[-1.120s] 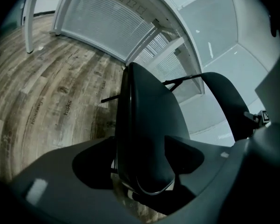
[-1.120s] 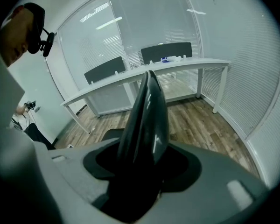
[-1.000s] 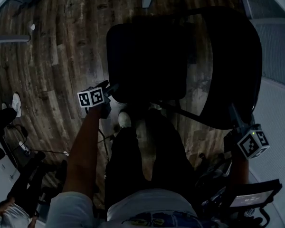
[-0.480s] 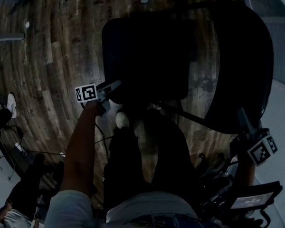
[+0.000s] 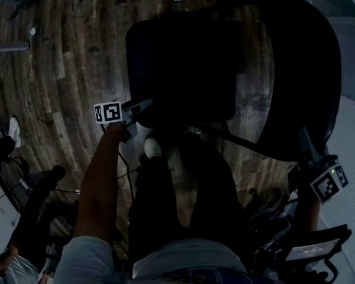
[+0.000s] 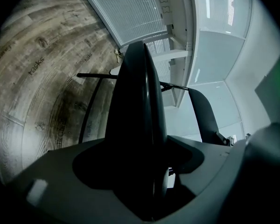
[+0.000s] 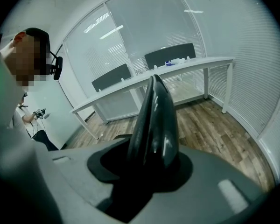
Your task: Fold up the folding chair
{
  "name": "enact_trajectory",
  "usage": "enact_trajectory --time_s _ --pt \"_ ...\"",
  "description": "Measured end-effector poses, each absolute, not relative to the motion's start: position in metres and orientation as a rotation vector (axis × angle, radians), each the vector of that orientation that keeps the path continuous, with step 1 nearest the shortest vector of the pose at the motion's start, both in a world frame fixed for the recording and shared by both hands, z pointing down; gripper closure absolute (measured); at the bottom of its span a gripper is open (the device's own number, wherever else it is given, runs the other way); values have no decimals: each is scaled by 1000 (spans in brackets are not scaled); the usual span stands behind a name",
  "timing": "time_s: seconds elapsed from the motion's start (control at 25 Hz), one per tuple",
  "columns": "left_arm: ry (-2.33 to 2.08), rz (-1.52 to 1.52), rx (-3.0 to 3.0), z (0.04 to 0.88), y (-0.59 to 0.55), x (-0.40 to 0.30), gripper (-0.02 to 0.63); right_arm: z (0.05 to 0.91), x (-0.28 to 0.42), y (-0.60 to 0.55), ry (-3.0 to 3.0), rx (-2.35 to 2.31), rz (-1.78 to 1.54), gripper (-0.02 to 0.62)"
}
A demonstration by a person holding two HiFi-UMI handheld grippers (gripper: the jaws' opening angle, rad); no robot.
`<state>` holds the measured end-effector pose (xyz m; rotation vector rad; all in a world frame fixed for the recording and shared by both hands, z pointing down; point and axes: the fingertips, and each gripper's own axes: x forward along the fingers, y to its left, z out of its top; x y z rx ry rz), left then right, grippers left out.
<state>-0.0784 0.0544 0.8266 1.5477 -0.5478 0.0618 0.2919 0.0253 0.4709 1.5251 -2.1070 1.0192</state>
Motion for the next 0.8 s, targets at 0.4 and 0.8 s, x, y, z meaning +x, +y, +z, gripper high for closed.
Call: enact_trajectory --time_s 0.4,0.8 --pt "-523 69 1543 815 62 -70 306 470 282 24 -2093 1538 985 509" --pt "-525 83 1563 738 62 -25 368 423 284 34 -2077 1559 911 509"
